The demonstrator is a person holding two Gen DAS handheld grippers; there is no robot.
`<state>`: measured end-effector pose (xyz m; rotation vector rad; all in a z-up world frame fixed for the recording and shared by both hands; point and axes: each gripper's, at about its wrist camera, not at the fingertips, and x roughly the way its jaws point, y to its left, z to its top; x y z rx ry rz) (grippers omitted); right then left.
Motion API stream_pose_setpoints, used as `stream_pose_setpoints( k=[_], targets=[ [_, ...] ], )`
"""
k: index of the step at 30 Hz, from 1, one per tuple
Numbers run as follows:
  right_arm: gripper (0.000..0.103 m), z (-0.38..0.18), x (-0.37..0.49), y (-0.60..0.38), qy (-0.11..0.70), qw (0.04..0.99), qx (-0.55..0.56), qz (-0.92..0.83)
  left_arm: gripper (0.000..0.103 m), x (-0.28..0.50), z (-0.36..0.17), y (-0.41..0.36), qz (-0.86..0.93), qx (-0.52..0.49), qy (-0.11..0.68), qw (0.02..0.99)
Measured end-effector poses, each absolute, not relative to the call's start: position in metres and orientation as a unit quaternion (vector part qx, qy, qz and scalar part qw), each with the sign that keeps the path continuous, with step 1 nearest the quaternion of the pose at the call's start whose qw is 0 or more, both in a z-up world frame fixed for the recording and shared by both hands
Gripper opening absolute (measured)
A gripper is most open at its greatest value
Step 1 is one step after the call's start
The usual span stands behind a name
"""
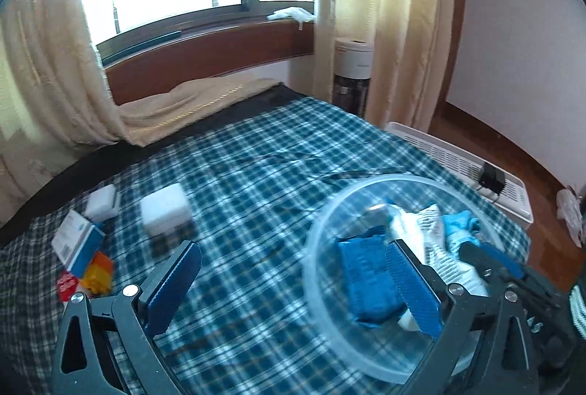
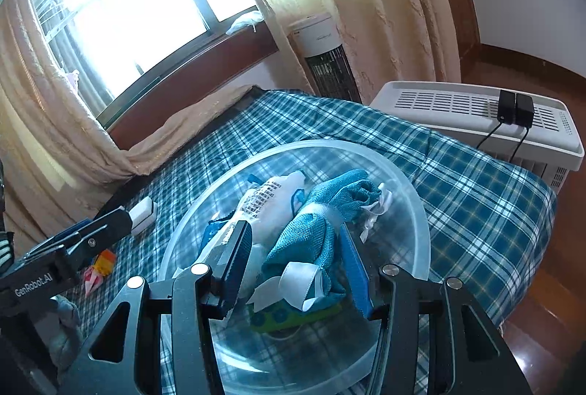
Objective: Organize objects
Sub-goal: 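Lower the towel and white bag into the bowl and open both grippers, then withdraw both grippers from the bowl toward the remaining items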
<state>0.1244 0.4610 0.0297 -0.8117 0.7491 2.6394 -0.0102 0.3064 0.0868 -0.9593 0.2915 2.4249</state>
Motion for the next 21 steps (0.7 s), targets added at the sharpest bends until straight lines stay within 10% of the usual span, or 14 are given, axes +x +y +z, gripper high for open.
stream_pose_setpoints(
  k=[21],
  targets=[
    [0.051,0.063,0.106,0.411,0.217,0.123,-0.266,0.931,0.102,-0.037,0.087,0.218,0.913,-0.359,0.072,0.181]
  ],
)
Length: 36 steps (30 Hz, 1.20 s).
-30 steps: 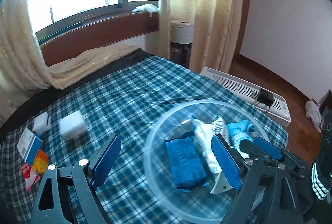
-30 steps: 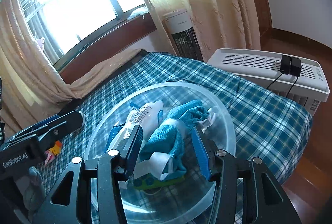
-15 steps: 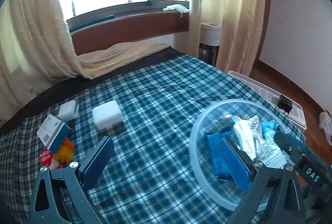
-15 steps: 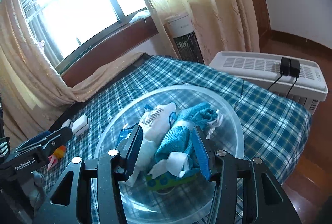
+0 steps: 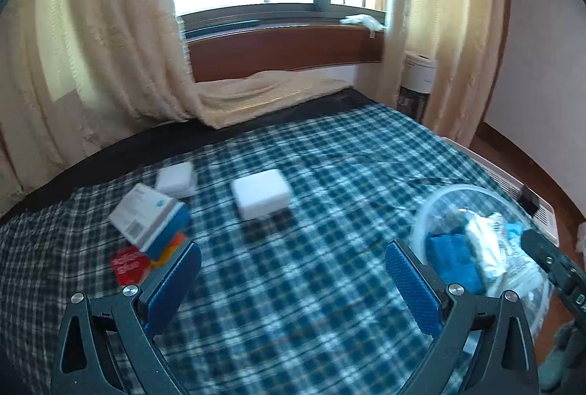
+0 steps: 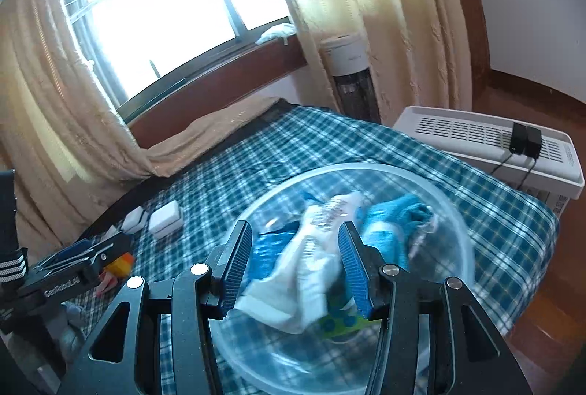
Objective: Organize objects
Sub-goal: 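Withdraw both grippers from the bowl toward the remaining items, then grasp the white medicine box with the left gripper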
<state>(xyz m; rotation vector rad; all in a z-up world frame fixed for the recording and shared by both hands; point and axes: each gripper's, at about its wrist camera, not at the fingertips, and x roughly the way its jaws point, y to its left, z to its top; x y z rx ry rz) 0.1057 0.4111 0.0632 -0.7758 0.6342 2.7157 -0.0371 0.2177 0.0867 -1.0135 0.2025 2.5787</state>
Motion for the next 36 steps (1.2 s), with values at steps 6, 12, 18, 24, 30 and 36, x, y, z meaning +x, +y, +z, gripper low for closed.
stream_pose_setpoints(
  k=[6,12,18,24,30,36],
  targets=[
    [0.056,0.064,0.093,0.386,0.209,0.091,-0.277,0.933,0.102,-0.054,0.080,0.176,0.916,-0.369,0.056,0.143],
    [0.057,0.065,0.081,0.360,0.197,0.066,-0.286,0.935,0.102,-0.073,0.072,0.135,0.916,-0.385,0.034,0.107],
    [0.063,0.065,0.070,0.339,0.186,0.046,-0.295,0.936,0.102,-0.090,0.069,0.104,0.913,-0.399,-0.006,0.084],
    [0.066,0.061,0.059,0.320,0.181,0.028,-0.308,0.934,0.102,-0.119,0.063,0.079,0.890,-0.441,-0.088,0.078],
    [0.067,0.052,0.048,0.307,0.177,0.011,-0.325,0.929,0.102,-0.145,0.056,0.066,0.872,-0.463,-0.149,0.053],
    [0.072,0.046,0.037,0.298,0.177,-0.005,-0.335,0.925,0.102,-0.164,0.051,0.076,0.866,-0.474,-0.154,0.048]
  ],
)
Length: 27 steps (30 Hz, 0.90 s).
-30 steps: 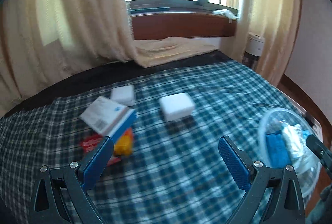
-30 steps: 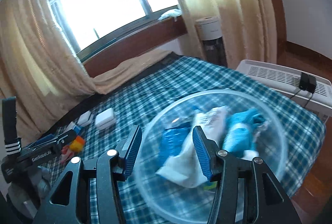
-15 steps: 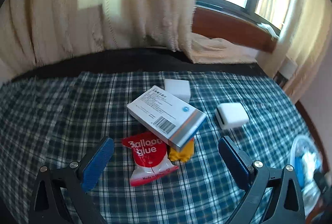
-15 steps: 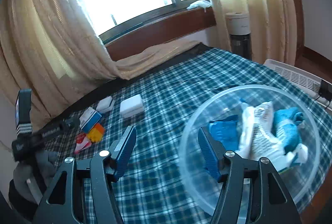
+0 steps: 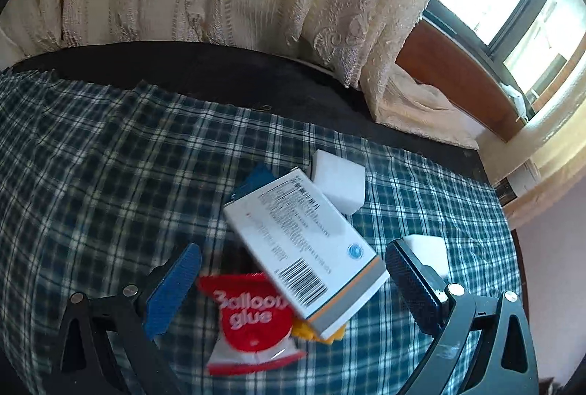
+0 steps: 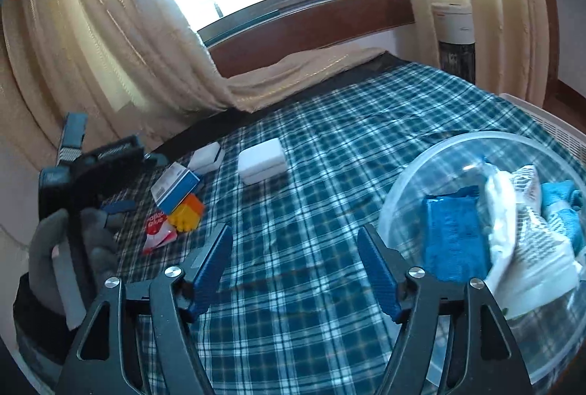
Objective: Organize objects
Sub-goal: 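Grasp the white medicine box with the left gripper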
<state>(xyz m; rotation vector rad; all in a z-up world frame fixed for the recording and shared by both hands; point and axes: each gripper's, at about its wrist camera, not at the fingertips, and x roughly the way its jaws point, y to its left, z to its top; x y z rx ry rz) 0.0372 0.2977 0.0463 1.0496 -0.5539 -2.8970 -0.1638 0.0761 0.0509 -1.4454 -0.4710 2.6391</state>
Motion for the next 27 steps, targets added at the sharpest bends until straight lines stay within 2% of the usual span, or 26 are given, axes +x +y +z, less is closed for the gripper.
stream_pose_setpoints(
  k=[13,15,17,18,19,21,23,25,27],
  targets=[
    [0.073,0.031,0.023,0.289,-0.175,0.016,0.361,-0.916,0.102,-0.197,0.028,0.094,0.852,-0.507,-0.129,0.022],
    [0.072,0.030,0.021,0.286,-0.173,0.017,0.364,-0.915,0.100,-0.198,0.024,0.095,0.850,-0.515,-0.107,0.015],
    [0.073,0.030,0.019,0.282,-0.170,0.020,0.367,-0.914,0.092,-0.198,0.020,0.091,0.844,-0.524,-0.108,0.031],
    [0.073,0.029,0.018,0.280,-0.168,0.022,0.368,-0.914,0.084,-0.197,0.020,0.090,0.842,-0.527,-0.112,0.038],
    [0.072,0.029,0.017,0.277,-0.166,0.023,0.369,-0.914,0.070,-0.196,0.020,0.088,0.840,-0.529,-0.111,0.043],
    [0.072,0.029,0.015,0.271,-0.160,0.028,0.373,-0.914,0.057,-0.192,0.022,0.084,0.839,-0.530,-0.107,0.056],
    [0.072,0.028,0.013,0.265,-0.155,0.033,0.376,-0.913,0.049,-0.186,0.026,0.081,0.844,-0.525,-0.095,0.059],
    [0.073,0.028,0.010,0.258,-0.150,0.040,0.379,-0.912,0.035,-0.180,0.030,0.079,0.849,-0.519,-0.083,0.059],
    [0.072,0.027,0.007,0.251,-0.150,0.049,0.384,-0.910,0.028,-0.176,0.032,0.075,0.852,-0.515,-0.075,0.060]
  ],
)
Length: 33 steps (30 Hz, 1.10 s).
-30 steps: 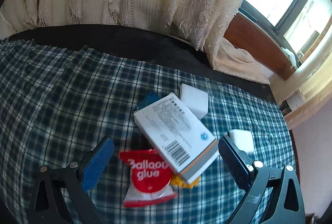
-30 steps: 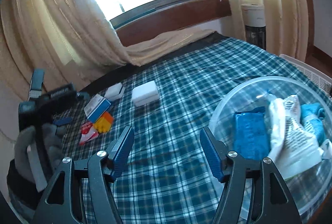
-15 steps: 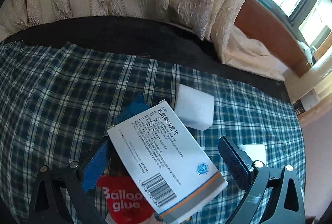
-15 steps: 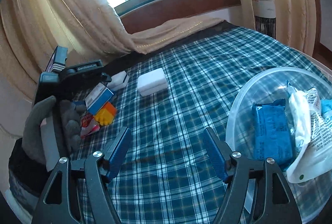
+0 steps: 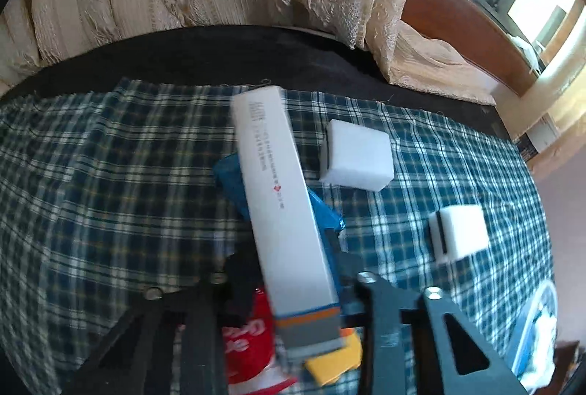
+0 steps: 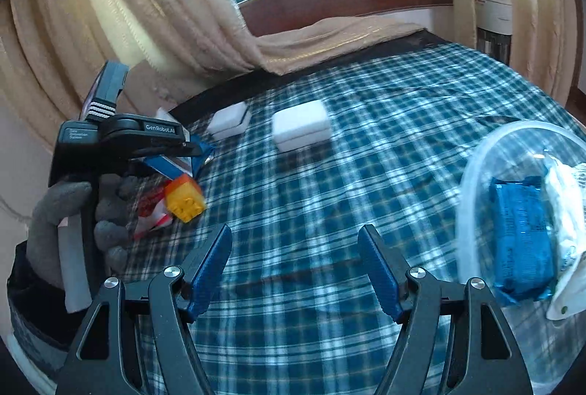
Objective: Organize objects
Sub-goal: 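Grasp the white medicine box with the left gripper, then lift the medicine box with the left gripper while the right grasps the Lego brick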
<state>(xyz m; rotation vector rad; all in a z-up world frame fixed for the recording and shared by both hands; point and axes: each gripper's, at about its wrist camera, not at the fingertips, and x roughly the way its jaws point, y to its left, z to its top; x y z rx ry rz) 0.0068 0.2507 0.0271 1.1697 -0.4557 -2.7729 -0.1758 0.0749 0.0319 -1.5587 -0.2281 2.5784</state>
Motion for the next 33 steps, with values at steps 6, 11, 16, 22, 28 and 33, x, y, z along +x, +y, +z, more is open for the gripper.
stream_pose_setpoints(
  k=[6,11,16,22,28,33],
  targets=[
    [0.073,0.027,-0.003,0.225,-0.133,0.070,0.392,-0.908,0.021,-0.166,0.043,0.055,0.861,-0.498,-0.081,0.066],
    [0.072,0.028,-0.017,0.201,-0.116,0.089,0.399,-0.905,0.021,-0.164,0.049,0.041,0.868,-0.484,-0.087,0.070],
    [0.072,0.027,-0.035,0.178,-0.106,0.112,0.405,-0.901,0.021,-0.166,0.056,0.029,0.868,-0.481,-0.099,0.074],
    [0.071,0.014,-0.059,0.145,-0.069,0.132,0.412,-0.899,0.021,-0.164,0.070,0.020,0.877,-0.463,-0.107,0.074],
    [0.052,0.002,-0.077,0.128,-0.041,0.131,0.426,-0.894,0.021,-0.164,0.073,0.021,0.878,-0.459,-0.108,0.081],
    [0.036,0.000,-0.084,0.123,-0.035,0.139,0.428,-0.892,0.021,-0.164,0.074,0.020,0.877,-0.460,-0.109,0.084]
  ],
)
